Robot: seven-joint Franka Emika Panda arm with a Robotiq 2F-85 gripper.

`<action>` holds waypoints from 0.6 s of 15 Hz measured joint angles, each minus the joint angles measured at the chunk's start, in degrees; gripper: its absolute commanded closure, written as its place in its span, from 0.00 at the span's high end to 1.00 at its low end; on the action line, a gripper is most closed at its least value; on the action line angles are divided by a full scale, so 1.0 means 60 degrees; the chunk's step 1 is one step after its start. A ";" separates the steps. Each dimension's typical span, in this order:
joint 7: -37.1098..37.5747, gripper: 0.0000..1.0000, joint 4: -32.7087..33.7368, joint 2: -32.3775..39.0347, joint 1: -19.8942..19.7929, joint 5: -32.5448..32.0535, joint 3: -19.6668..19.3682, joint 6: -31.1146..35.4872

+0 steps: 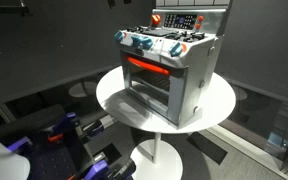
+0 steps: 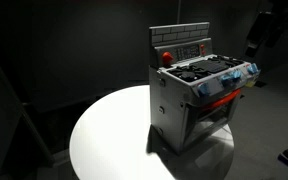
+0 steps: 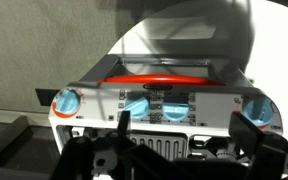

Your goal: Push the bottom right orange button on the cooker

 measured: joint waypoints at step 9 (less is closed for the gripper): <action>0.0004 1.00 0.0068 0.0012 0.0023 -0.0007 -0.0071 0.0058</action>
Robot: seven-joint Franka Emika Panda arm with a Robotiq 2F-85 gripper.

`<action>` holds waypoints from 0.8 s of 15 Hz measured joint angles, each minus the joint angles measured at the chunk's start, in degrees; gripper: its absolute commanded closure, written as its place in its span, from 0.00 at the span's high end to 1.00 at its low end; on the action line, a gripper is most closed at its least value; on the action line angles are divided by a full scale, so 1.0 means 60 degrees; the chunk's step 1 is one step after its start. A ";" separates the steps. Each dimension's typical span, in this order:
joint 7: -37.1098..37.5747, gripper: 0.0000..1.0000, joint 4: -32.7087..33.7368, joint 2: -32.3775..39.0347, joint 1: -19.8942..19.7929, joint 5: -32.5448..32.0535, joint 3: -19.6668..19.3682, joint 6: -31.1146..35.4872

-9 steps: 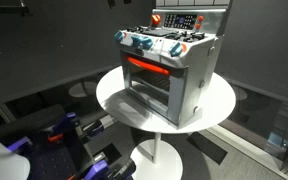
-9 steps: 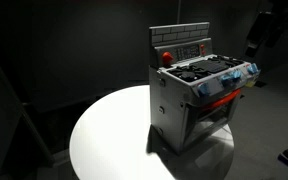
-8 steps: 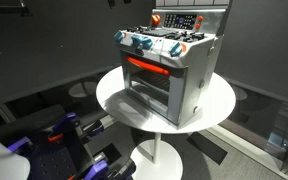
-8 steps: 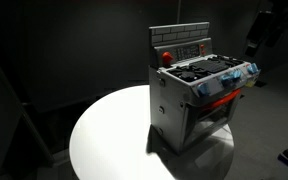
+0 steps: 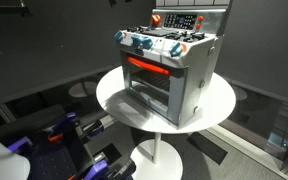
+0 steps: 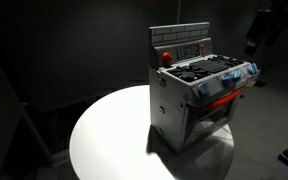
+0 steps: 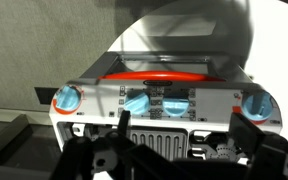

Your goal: Push the bottom right orange button on the cooker

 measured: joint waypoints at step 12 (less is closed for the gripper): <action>0.0672 1.00 0.1536 0.1934 -0.0611 -0.1265 -0.0476 0.2103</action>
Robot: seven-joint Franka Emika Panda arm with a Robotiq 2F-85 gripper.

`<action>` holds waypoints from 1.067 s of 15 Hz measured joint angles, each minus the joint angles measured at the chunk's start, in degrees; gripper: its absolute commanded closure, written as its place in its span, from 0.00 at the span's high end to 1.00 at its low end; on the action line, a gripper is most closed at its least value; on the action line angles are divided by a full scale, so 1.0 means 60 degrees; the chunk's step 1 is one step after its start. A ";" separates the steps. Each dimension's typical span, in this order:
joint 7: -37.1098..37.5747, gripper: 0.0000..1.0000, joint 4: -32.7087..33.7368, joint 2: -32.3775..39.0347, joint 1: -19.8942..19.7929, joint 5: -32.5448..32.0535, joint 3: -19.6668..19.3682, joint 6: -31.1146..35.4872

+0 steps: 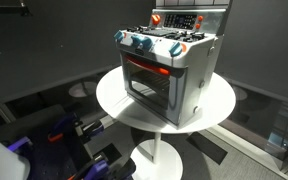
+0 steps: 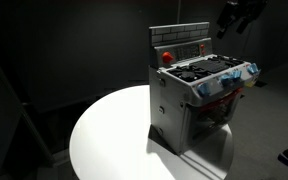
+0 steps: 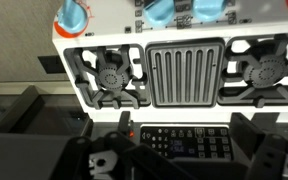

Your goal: Push the bottom right orange button on the cooker

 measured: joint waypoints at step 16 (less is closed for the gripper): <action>0.2504 1.00 0.1912 0.2932 -0.0047 -0.2157 -0.1570 0.0894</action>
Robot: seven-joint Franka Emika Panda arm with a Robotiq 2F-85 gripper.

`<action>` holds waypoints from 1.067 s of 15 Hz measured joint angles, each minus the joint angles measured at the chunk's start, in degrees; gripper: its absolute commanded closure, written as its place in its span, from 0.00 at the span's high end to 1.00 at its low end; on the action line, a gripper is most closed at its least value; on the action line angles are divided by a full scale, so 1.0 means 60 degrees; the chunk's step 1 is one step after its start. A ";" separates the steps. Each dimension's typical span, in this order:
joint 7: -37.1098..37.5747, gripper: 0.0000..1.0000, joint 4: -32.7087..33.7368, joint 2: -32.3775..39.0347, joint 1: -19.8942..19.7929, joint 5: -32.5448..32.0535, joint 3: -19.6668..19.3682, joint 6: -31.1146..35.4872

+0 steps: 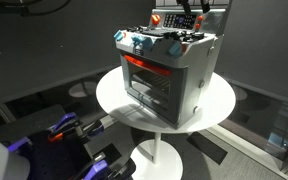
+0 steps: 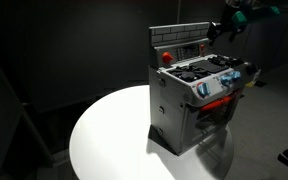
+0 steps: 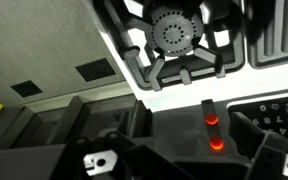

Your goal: Push the bottom right orange button on the cooker

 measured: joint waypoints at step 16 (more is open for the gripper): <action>0.0241 1.00 0.1043 0.1393 0.0730 0.0007 -0.0828 0.0000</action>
